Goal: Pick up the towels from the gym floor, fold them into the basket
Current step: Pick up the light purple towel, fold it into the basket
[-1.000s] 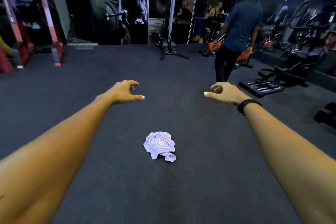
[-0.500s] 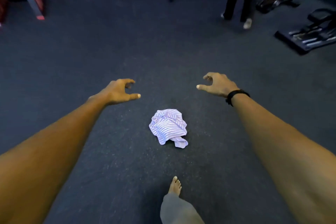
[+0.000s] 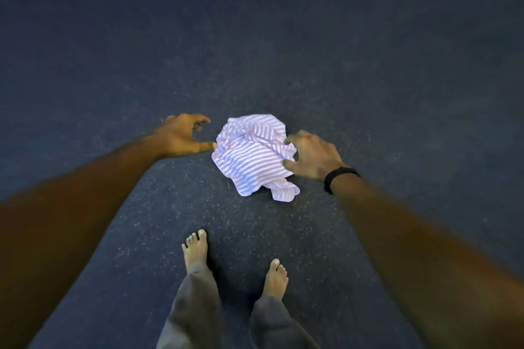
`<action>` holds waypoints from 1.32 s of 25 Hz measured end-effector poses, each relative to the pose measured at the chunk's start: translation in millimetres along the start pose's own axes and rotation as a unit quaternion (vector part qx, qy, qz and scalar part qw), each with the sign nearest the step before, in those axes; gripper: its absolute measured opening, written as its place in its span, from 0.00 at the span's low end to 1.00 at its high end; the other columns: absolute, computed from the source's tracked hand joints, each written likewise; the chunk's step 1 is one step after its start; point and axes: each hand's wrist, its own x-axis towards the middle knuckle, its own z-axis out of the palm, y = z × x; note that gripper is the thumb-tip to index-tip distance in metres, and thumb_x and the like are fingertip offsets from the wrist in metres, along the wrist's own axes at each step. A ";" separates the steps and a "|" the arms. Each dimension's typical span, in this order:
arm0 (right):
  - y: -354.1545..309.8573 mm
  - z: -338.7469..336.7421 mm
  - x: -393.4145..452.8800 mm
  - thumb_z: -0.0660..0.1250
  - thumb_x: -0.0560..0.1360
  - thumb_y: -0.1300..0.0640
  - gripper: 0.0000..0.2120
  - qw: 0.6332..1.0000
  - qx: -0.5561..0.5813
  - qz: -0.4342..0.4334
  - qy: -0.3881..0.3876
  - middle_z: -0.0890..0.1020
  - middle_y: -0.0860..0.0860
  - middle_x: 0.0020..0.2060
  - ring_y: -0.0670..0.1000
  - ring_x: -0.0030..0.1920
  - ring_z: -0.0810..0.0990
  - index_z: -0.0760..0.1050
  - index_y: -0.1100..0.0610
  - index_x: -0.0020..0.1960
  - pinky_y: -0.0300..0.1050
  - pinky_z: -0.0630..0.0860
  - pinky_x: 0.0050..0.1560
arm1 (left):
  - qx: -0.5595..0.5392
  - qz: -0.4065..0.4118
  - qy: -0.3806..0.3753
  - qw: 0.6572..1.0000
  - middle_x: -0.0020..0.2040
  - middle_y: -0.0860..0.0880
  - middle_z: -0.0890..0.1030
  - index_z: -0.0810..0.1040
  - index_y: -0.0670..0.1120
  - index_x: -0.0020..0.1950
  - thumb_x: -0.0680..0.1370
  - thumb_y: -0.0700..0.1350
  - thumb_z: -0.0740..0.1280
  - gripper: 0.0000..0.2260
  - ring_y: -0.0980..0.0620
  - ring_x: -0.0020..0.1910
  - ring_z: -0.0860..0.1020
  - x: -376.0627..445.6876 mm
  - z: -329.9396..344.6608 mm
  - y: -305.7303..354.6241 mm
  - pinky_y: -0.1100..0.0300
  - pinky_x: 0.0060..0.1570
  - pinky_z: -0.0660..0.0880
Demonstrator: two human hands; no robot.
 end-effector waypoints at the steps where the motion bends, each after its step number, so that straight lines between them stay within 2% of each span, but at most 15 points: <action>1: 4.9 40.3 25.7 0.66 0.74 0.46 0.26 1.000 -0.001 -0.001 -0.012 0.71 0.52 0.67 0.57 0.66 0.71 0.68 0.52 0.70 0.53 0.72 0.57 | -0.002 -0.001 -0.015 1.000 0.67 0.43 0.74 0.68 0.45 0.72 0.72 0.52 0.73 0.31 0.45 0.66 0.73 34.8 23.8 -22.3 0.53 0.66 0.68; 7: 27.5 248.8 142.8 0.69 0.73 0.51 0.32 0.993 -0.083 -0.053 -0.057 0.59 0.55 0.75 0.59 0.72 0.61 0.62 0.53 0.74 0.56 0.67 0.64 | -0.037 -0.003 -0.064 0.997 0.64 0.46 0.75 0.69 0.44 0.70 0.73 0.48 0.73 0.28 0.49 0.61 0.74 169.0 144.4 -133.5 0.60 0.55 0.69; 9: 33.6 307.6 163.6 0.70 0.72 0.56 0.35 0.986 -0.130 -0.079 -0.065 0.52 0.58 0.77 0.61 0.76 0.54 0.59 0.53 0.76 0.57 0.61 0.69 | -0.033 -0.018 -0.075 0.996 0.66 0.45 0.74 0.68 0.45 0.71 0.72 0.50 0.73 0.30 0.47 0.63 0.74 196.5 179.9 -166.1 0.57 0.59 0.70; 10: 34.6 330.5 169.5 0.66 0.74 0.61 0.32 0.983 -0.147 -0.099 -0.051 0.51 0.60 0.77 0.63 0.76 0.52 0.60 0.54 0.76 0.58 0.58 0.71 | -0.028 -0.028 -0.080 0.996 0.67 0.44 0.74 0.68 0.46 0.72 0.72 0.51 0.73 0.30 0.46 0.64 0.73 205.5 194.7 -179.9 0.56 0.60 0.69; 12: 36.8 361.4 180.7 0.51 0.75 0.66 0.25 0.972 -0.184 -0.145 0.013 0.58 0.63 0.75 0.67 0.74 0.58 0.69 0.56 0.70 0.61 0.60 0.71 | -0.021 -0.044 -0.085 0.995 0.67 0.44 0.74 0.68 0.47 0.72 0.72 0.51 0.73 0.30 0.46 0.65 0.73 215.5 212.5 -200.1 0.58 0.58 0.67; 13: 38.6 369.6 185.1 0.48 0.74 0.66 0.25 0.966 -0.204 -0.155 0.040 0.64 0.63 0.73 0.67 0.72 0.64 0.75 0.56 0.64 0.62 0.64 0.69 | -0.022 -0.047 -0.089 0.995 0.67 0.43 0.74 0.68 0.46 0.72 0.73 0.50 0.73 0.30 0.46 0.65 0.73 217.4 216.4 -205.7 0.59 0.57 0.67; 16: 51.7 362.9 205.1 0.60 0.74 0.65 0.12 0.969 -0.161 -0.172 0.079 0.68 0.62 0.71 0.66 0.71 0.65 0.81 0.59 0.50 0.60 0.63 0.69 | -0.014 -0.046 -0.098 0.994 0.68 0.43 0.73 0.67 0.46 0.72 0.73 0.50 0.72 0.30 0.46 0.66 0.72 216.6 214.7 -208.2 0.59 0.58 0.67; 17: 50.6 347.9 209.4 0.64 0.74 0.66 0.11 0.982 -0.090 -0.149 0.072 0.69 0.62 0.71 0.65 0.72 0.65 0.80 0.60 0.52 0.58 0.62 0.70 | -0.007 -0.041 -0.096 0.995 0.68 0.43 0.73 0.67 0.46 0.72 0.73 0.50 0.72 0.30 0.46 0.66 0.72 214.8 208.1 -203.9 0.58 0.60 0.68; 19: 42.8 307.3 206.5 0.61 0.76 0.66 0.15 0.992 0.089 -0.046 0.073 0.74 0.62 0.65 0.61 0.67 0.70 0.74 0.63 0.61 0.51 0.66 0.65 | 0.000 -0.033 -0.079 0.996 0.68 0.43 0.73 0.68 0.47 0.72 0.73 0.51 0.72 0.29 0.46 0.66 0.73 207.5 186.6 -186.9 0.54 0.63 0.69; 21: 32.9 254.1 189.8 0.57 0.77 0.66 0.13 0.966 0.223 0.032 0.129 0.77 0.61 0.50 0.57 0.51 0.75 0.70 0.64 0.61 0.49 0.69 0.51 | -0.005 -0.016 -0.056 0.998 0.66 0.44 0.74 0.69 0.46 0.71 0.73 0.51 0.72 0.28 0.46 0.64 0.74 193.3 156.3 -156.5 0.53 0.64 0.71; 23: 24.8 185.0 168.9 0.57 0.75 0.67 0.08 0.927 0.319 0.033 0.193 0.73 0.56 0.40 0.52 0.42 0.71 0.69 0.61 0.53 0.44 0.64 0.41 | -0.012 0.010 -0.032 0.999 0.64 0.44 0.76 0.70 0.45 0.70 0.73 0.48 0.72 0.27 0.46 0.63 0.75 173.6 115.5 -115.9 0.55 0.63 0.70; 25: 25.4 98.1 144.2 0.59 0.74 0.67 0.03 0.918 0.325 0.022 0.226 0.74 0.53 0.37 0.52 0.38 0.72 0.71 0.63 0.47 0.44 0.64 0.38 | -0.007 0.046 -0.005 0.999 0.63 0.44 0.77 0.71 0.44 0.69 0.73 0.48 0.73 0.26 0.46 0.63 0.75 144.8 61.6 -62.9 0.56 0.62 0.70; 27: 31.1 3.3 114.6 0.63 0.72 0.66 0.03 0.937 0.261 0.004 0.233 0.78 0.52 0.34 0.55 0.37 0.74 0.74 0.64 0.40 0.47 0.67 0.39 | 0.006 0.076 0.032 0.997 0.63 0.44 0.77 0.70 0.44 0.70 0.73 0.49 0.73 0.27 0.47 0.63 0.75 107.2 -1.0 -3.9 0.56 0.63 0.69; 29: 35.4 -86.9 79.9 0.62 0.69 0.63 0.05 0.947 0.215 0.003 0.237 0.77 0.57 0.32 0.60 0.37 0.76 0.73 0.64 0.37 0.51 0.72 0.38 | -0.004 0.099 0.061 0.993 0.64 0.44 0.77 0.70 0.44 0.71 0.73 0.48 0.72 0.27 0.47 0.64 0.74 65.9 -59.0 53.1 0.57 0.64 0.69; 33: 28.7 -276.1 -16.0 0.59 0.72 0.60 0.08 0.919 0.215 0.021 0.330 0.74 0.58 0.30 0.62 0.36 0.73 0.68 0.61 0.35 0.54 0.73 0.39 | -0.018 0.150 0.124 0.981 0.65 0.47 0.76 0.69 0.46 0.71 0.73 0.51 0.73 0.29 0.49 0.65 0.74 -31.8 -180.9 171.5 0.57 0.65 0.68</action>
